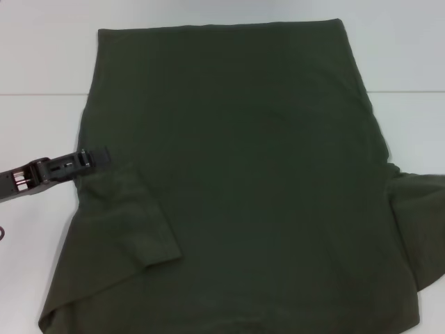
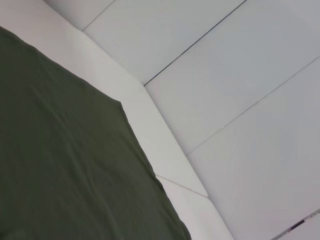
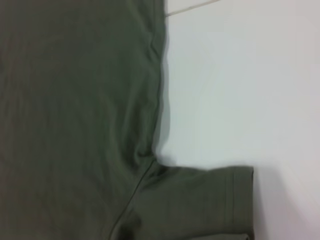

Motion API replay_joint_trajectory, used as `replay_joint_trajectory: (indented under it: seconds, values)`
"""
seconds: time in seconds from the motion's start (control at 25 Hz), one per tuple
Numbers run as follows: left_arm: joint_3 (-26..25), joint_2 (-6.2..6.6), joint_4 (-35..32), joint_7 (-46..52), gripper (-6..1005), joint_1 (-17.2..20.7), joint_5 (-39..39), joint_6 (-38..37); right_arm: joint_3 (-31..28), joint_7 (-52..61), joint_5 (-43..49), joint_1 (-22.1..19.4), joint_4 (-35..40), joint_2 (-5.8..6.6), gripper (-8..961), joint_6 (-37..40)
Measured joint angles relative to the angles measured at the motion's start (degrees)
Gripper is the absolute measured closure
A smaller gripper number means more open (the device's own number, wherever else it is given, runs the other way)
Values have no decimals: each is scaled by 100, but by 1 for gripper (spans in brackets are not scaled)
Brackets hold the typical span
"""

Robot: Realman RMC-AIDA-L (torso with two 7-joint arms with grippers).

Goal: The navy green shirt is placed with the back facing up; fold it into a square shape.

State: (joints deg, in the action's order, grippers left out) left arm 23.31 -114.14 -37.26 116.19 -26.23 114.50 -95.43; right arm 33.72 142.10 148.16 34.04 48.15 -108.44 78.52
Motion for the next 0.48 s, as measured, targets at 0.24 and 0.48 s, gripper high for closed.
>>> replay_joint_trajectory:
  seconds: [0.24, 0.48]
  values:
    - [-58, 7, -7, -18, 108, 15, -29, -9, -30, 72, -1, 70, 2, 33, 927, -59]
    - [-103, 29, -8, -26, 109, 23, -29, -4, -66, 163, -21, 145, -10, 34, 928, -129]
